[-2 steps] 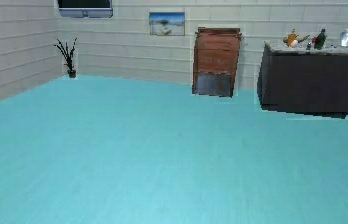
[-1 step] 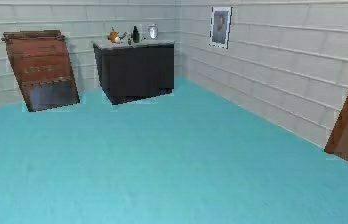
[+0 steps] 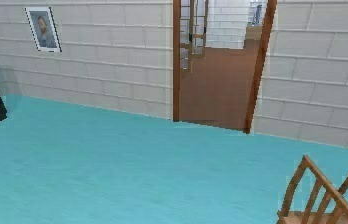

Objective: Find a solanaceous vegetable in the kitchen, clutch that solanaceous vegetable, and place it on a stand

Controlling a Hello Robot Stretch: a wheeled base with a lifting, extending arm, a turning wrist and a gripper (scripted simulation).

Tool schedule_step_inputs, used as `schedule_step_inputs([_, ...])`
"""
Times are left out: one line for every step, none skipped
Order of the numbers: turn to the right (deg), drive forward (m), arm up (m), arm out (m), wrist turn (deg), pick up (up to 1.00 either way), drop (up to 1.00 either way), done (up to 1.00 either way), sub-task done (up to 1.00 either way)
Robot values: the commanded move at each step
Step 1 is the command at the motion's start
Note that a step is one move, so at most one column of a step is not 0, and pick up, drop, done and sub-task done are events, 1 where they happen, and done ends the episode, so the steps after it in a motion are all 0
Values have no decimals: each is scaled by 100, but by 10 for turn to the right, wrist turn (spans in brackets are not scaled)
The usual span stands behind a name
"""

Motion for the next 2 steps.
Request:
schedule_step_inputs([0,100,0,0,0,0,0,0,0])
schedule_step_inputs([210,0,0,0,0,0,0,0,0])
